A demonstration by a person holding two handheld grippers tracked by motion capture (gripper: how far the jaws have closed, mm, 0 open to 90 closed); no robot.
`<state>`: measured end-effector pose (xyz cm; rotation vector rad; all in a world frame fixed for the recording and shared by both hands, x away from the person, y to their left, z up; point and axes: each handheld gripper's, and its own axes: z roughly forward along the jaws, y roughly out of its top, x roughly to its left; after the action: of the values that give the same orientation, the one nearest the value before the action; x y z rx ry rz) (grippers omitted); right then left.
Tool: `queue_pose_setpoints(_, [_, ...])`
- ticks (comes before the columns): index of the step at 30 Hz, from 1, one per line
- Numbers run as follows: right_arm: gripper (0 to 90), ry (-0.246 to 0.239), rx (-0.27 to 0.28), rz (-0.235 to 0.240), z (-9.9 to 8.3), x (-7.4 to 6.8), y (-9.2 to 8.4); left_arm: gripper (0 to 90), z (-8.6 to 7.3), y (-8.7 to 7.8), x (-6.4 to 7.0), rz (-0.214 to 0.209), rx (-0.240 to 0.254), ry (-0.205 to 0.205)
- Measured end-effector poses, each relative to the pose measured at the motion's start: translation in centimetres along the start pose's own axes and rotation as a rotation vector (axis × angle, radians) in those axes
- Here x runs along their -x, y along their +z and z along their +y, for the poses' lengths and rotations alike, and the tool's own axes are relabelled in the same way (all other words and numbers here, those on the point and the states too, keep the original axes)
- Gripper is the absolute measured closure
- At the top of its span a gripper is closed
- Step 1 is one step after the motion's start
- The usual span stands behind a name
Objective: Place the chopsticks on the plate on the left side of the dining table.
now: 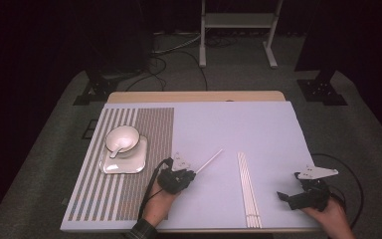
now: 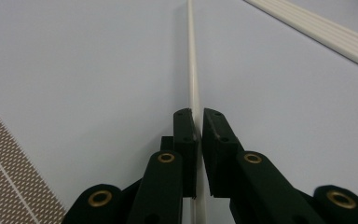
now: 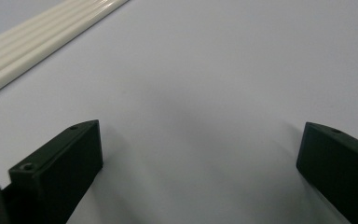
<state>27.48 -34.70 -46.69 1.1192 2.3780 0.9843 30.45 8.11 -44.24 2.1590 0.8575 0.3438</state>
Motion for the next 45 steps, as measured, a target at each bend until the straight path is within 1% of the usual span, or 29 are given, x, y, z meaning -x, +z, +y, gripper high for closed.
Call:
queue_pose_setpoints(5, [0.0, 0.001, 0.000, 0.000, 0.0, 0.0, 0.0, 84.2, 0.0, -0.7, -0.4, -0.015, -0.003, -0.008])
queue_pose_setpoints(11, [0.0, 0.001, 0.000, 0.000, 0.0, 0.0, 0.0, 84.2, -0.2, -1.2, -0.9, -0.015, -0.009, -0.013])
queue_pose_setpoints(12, [0.0, 0.000, 0.000, 0.000, 0.0, 0.0, 0.0, 84.1, -0.2, -1.4, -1.0, -0.013, -0.013, -0.008])
queue_pose_setpoints(14, [0.0, 0.000, 0.000, 0.000, 0.0, 0.0, 0.0, 84.1, -0.2, -1.6, -1.2, -0.005, -0.010, -0.011])
queue_pose_setpoints(19, [0.0, 0.000, 0.000, 0.000, 0.0, 0.0, 0.0, 84.1, -0.3, -2.2, -1.7, 0.004, -0.009, -0.019])
queue_pose_setpoints(20, [0.0, 0.000, 0.000, 0.000, 0.0, 0.0, 0.0, 84.1, -0.4, -2.4, -1.8, 0.005, -0.016, -0.020])
queue_pose_setpoints(23, [0.0, 0.001, 0.000, 0.000, 0.0, 0.0, 0.0, 84.1, -0.5, -2.7, -2.1, 0.011, -0.011, -0.026])
queue_pose_setpoints(31, [0.0, 0.001, -0.001, 0.000, 0.0, 0.0, 0.0, 84.1, -0.7, -3.6, -2.8, 0.024, -0.010, -0.026])
queue_pose_setpoints(38, [0.0, 0.001, -0.001, 0.000, 0.0, 0.0, 0.0, 84.1, -1.0, -4.5, -3.8, 0.042, -0.008, -0.040])
queue_pose_setpoints(45, [0.0, 0.001, -0.001, 0.000, 0.0, 0.0, 0.0, 84.1, -1.5, -5.4, -4.8, 0.064, 0.002, -0.065])
